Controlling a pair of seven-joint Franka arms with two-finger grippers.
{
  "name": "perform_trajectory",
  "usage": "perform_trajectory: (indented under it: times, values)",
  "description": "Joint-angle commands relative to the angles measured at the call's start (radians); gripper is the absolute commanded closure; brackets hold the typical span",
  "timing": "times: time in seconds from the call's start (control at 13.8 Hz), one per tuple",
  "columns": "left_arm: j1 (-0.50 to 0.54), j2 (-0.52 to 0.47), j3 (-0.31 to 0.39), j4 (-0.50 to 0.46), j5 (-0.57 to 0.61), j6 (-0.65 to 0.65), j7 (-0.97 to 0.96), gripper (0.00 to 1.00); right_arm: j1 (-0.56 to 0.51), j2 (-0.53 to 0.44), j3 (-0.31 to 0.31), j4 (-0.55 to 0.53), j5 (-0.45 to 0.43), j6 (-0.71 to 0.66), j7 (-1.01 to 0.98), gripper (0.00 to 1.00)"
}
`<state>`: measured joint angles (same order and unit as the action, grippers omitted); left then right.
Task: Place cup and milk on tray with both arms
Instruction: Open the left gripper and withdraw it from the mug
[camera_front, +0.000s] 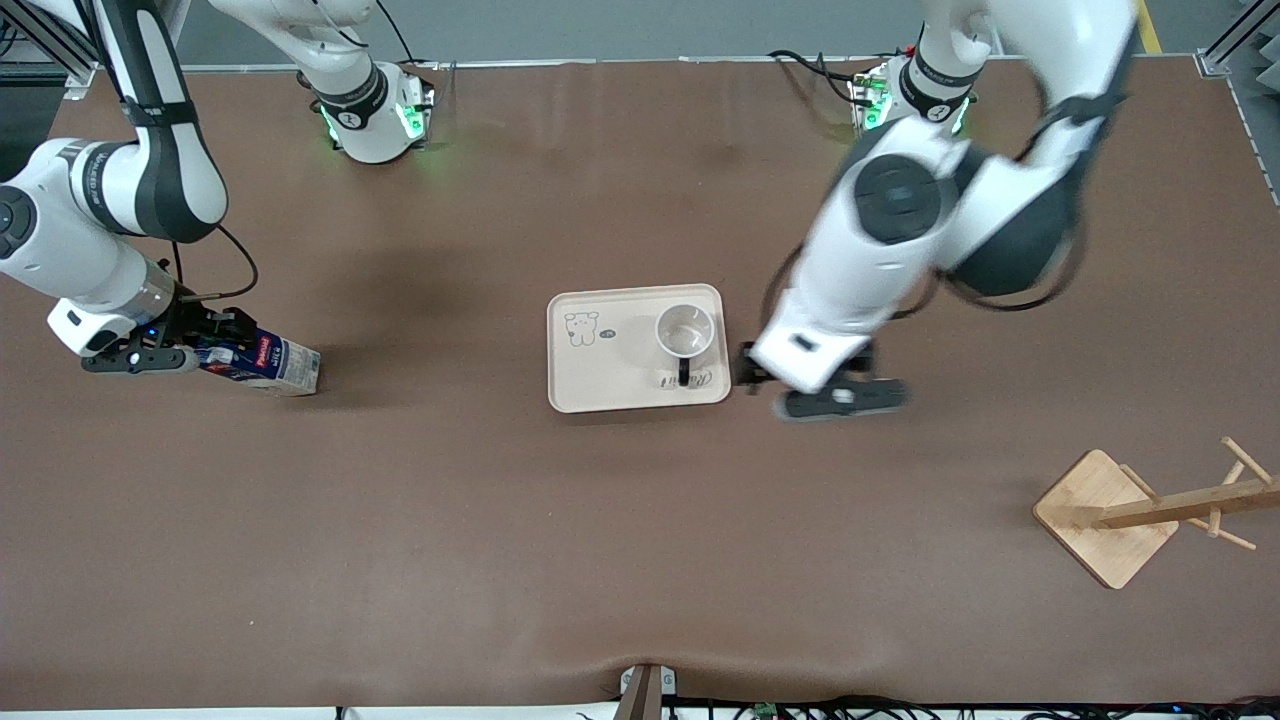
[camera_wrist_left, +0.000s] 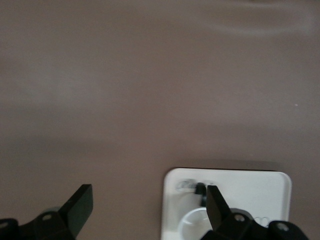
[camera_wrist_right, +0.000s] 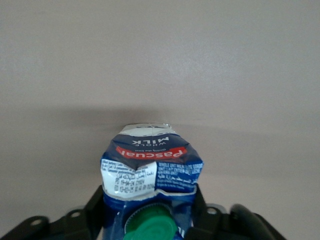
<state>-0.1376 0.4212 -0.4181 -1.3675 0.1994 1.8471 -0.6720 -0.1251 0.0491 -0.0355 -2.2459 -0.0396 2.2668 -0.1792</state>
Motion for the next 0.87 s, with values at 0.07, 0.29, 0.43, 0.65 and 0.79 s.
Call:
perform_trajectory:
  times: [0.07, 0.29, 0.43, 0.65, 0.79]
  values:
    - [0.147, -0.131, -0.011, -0.039, -0.002, -0.11, 0.091, 0.0, -0.001, -0.015, 0.016, 0.012, -0.003, -0.052, 0.021, 0.84]
    - [0.216, -0.206, -0.01, -0.041, -0.006, -0.175, 0.113, 0.0, 0.074, -0.011, 0.017, 0.148, -0.002, -0.241, 0.096, 0.84]
    - [0.242, -0.229, -0.016, -0.036, -0.017, -0.221, 0.163, 0.0, 0.131, -0.011, 0.017, 0.201, 0.0, -0.28, 0.133, 0.84]
    - [0.273, -0.314, -0.001, -0.051, -0.035, -0.236, 0.219, 0.0, 0.221, -0.009, 0.017, 0.265, 0.029, -0.358, 0.249, 0.81]
    - [0.265, -0.37, 0.037, -0.096, -0.049, -0.268, 0.259, 0.0, 0.284, -0.009, 0.019, 0.304, 0.055, -0.386, 0.325, 0.78]
